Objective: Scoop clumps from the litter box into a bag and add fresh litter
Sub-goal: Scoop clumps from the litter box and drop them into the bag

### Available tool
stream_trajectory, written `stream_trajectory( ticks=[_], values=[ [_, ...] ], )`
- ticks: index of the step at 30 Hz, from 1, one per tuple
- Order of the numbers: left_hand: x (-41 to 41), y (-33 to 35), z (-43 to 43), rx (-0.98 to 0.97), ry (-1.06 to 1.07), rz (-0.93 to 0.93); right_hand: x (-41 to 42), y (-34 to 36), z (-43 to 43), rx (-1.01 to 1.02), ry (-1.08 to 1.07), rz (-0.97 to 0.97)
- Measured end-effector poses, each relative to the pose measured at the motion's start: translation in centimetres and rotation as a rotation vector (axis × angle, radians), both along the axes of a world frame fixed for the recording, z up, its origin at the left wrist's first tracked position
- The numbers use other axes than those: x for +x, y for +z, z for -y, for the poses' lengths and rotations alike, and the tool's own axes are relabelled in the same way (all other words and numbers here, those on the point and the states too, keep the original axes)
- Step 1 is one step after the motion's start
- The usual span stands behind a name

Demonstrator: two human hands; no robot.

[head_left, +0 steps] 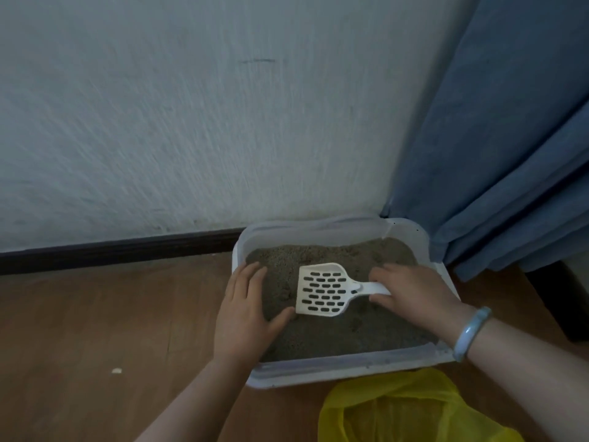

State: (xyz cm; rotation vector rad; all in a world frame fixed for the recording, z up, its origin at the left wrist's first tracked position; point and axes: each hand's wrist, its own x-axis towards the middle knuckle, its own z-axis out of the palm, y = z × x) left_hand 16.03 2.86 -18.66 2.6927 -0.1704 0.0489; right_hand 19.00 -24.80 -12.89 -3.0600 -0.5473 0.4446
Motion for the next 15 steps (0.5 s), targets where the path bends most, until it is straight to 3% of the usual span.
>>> stream_trajectory(
  ticks=[3, 9, 15],
  values=[
    [-0.2, -0.1, 0.3, -0.036, 0.067, 0.002, 1.9, -0.7, -0.1, -0.016, 0.037, -0.036],
    [-0.3, -0.2, 0.4, -0.007, 0.076, -0.074, 5.7, -1.2, -0.7, -0.245, 0.232, -0.084],
    [-0.2, -0.6, 0.3, 0.071, 0.059, -0.059, 6.3, -2.6, -1.4, -0.228, 0.22, -0.105]
  ],
)
